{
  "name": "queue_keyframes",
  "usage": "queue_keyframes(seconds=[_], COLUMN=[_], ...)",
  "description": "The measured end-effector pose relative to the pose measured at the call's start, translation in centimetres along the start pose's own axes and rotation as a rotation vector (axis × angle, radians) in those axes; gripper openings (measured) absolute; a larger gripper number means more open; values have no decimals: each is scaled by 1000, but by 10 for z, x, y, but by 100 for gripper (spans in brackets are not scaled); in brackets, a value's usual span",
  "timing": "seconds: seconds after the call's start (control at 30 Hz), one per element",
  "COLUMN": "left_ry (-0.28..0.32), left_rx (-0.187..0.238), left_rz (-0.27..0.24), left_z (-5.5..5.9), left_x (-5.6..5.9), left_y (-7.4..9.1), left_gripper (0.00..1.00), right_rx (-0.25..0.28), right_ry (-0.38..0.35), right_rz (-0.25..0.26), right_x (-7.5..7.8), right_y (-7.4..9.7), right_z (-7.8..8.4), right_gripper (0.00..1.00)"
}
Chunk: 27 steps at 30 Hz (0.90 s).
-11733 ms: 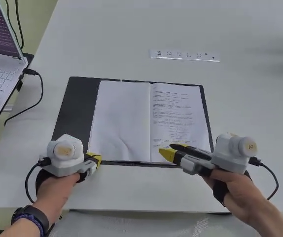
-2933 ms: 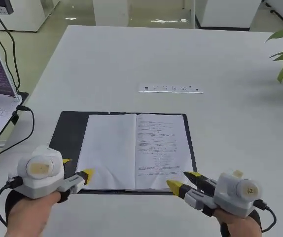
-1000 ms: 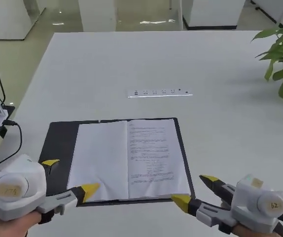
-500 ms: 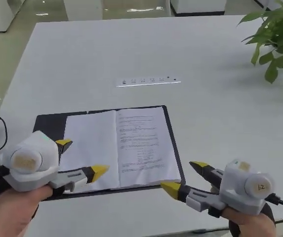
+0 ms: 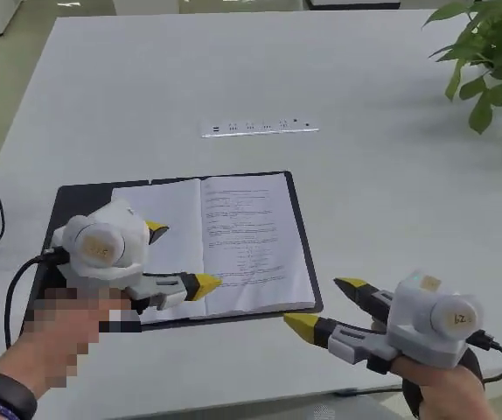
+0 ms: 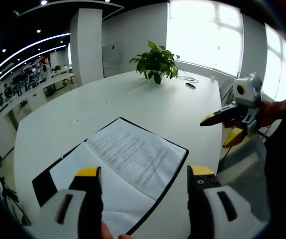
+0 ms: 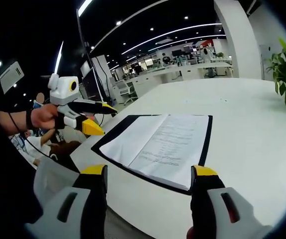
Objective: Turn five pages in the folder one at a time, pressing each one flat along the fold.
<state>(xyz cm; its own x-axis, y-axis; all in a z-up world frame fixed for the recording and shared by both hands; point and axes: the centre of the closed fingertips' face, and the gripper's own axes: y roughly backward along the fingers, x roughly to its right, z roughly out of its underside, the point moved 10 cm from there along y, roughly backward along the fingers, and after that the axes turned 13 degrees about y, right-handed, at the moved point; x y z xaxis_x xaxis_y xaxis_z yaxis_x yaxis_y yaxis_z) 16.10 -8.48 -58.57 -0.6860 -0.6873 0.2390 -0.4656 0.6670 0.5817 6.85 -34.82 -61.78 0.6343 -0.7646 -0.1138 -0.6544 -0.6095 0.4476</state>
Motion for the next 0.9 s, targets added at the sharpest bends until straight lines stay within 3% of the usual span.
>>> queue_keyframes(seconds=[0.53,0.9], left_ry=[49,9], left_rx=[-23,-76], left_rz=[73,112], left_z=[-4,-1], left_x=[7,15], left_y=[-44,-79], left_gripper=[67,67], right_rx=[-19,-28], right_ry=[-11,-17], right_rz=[-12,-7], right_x=[-1,5], right_y=[-1,1], right_z=[4,7], right_gripper=[66,65])
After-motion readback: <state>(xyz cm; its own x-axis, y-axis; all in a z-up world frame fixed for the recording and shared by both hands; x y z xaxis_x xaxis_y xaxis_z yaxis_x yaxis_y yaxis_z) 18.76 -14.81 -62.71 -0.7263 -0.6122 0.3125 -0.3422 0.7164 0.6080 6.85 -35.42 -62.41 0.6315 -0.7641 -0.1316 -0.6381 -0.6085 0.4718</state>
